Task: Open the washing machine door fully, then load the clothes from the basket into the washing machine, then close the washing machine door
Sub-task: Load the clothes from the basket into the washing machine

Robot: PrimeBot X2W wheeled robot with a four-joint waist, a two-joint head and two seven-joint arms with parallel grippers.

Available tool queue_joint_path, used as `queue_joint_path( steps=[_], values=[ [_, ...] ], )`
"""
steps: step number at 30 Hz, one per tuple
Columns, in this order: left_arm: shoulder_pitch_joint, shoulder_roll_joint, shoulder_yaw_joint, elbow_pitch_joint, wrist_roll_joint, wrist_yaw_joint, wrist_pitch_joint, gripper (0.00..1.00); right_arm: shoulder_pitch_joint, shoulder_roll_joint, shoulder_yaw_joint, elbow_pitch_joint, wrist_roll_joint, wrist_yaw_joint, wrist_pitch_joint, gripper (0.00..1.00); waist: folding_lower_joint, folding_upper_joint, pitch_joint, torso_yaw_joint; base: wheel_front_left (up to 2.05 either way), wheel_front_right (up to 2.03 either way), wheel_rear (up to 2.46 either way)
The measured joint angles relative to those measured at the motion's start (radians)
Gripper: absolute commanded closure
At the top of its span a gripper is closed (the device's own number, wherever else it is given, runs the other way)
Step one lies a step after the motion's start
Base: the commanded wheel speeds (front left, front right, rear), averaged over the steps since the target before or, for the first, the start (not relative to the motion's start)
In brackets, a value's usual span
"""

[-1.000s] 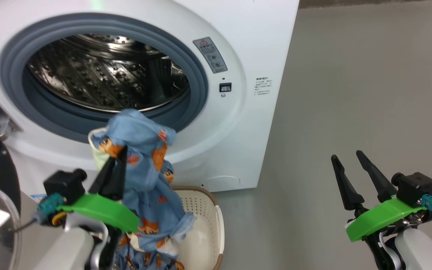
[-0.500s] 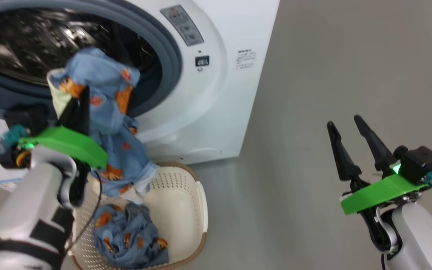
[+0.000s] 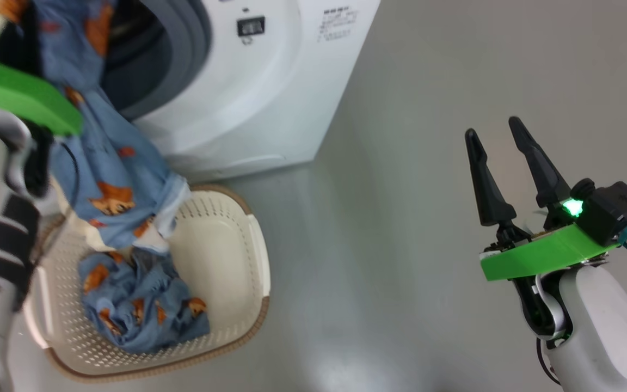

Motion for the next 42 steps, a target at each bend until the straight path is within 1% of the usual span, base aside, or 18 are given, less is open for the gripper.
queue_joint_path(
  steps=[7,8,9,12,16,19,20,21,22,27,32,36,42],
  values=[
    [-0.141,0.039,0.02,0.054,0.026,-0.004,-0.003,1.0,-0.011,0.035,-0.005,-0.016,-0.013,0.0,0.0,0.0,0.0,0.0,0.108,-0.04,0.0,0.0,0.0],
    [-0.141,0.039,0.02,0.054,0.026,-0.004,-0.003,1.0,-0.011,0.035,-0.005,-0.016,-0.013,0.0,0.0,0.0,0.0,0.0,0.108,-0.04,0.0,0.0,0.0],
    [-0.178,0.053,0.03,0.047,0.044,-0.003,-0.003,1.0,-0.015,0.042,-0.006,-0.019,-0.016,0.0,0.0,0.0,0.0,0.0,0.134,-0.053,0.0,0.0,0.0],
    [-0.227,0.072,0.072,-0.019,0.08,0.019,-0.003,1.0,-0.025,0.043,-0.011,-0.03,-0.023,0.0,0.0,0.0,-0.0001,0.0,0.167,-0.072,0.0,0.0,0.0],
    [-0.249,0.08,0.156,-0.141,0.135,0.057,-0.007,1.0,-0.026,0.05,-0.014,-0.032,-0.025,0.0,-0.001,0.0,-0.0001,0.0,0.197,-0.093,0.0,0.0,0.0],
    [-0.239,0.077,0.203,-0.174,0.165,0.063,-0.008,1.0,-0.027,0.055,-0.014,-0.028,-0.03,0.0,-0.001,0.0,-0.0001,0.0,0.205,-0.103,0.0,0.0,0.0],
    [-0.232,0.073,0.207,-0.162,0.175,0.063,-0.008,0.64,-0.027,0.057,-0.014,-0.026,-0.03,0.0,-0.001,0.0,-0.0001,0.0,0.204,-0.104,0.0,0.0,0.0],
    [-0.225,0.069,0.208,-0.142,0.182,0.059,-0.008,0.64,-0.028,0.058,-0.013,-0.024,-0.03,0.0,-0.001,0.0,-0.0001,0.0,0.201,-0.104,0.0,0.0,0.0],
    [-0.215,0.062,0.206,-0.112,0.185,0.053,-0.008,0.0,-0.028,0.058,-0.011,-0.021,-0.03,0.0,-0.001,0.0,-0.0002,0.0,0.198,-0.104,0.0,0.0,0.0],
    [-0.196,0.014,0.181,0.028,0.184,0.031,0.005,0.0,-0.028,0.056,-0.01,-0.007,-0.03,0.0,-0.001,0.0,-0.0003,0.0,0.175,-0.092,0.0,0.0,0.0],
    [-0.196,-0.004,0.172,0.12,0.183,0.011,0.012,0.0,-0.032,0.049,-0.005,0.007,-0.03,0.0,-0.001,0.0,-0.0003,0.0,0.145,-0.081,0.0,0.0,0.0],
    [-0.177,-0.015,0.17,0.152,0.18,-0.004,0.008,0.0,-0.031,0.04,-0.003,0.019,-0.029,0.0,-0.001,0.0,-0.0003,0.0,0.114,-0.072,0.0,0.0,0.0],
    [-0.1,-0.04,0.166,0.129,0.18,-0.016,-0.004,0.0,-0.031,0.029,0.003,0.037,-0.02,0.0,-0.001,0.0,-0.0003,0.0001,0.058,-0.054,0.0,0.0,0.0]
  ],
)
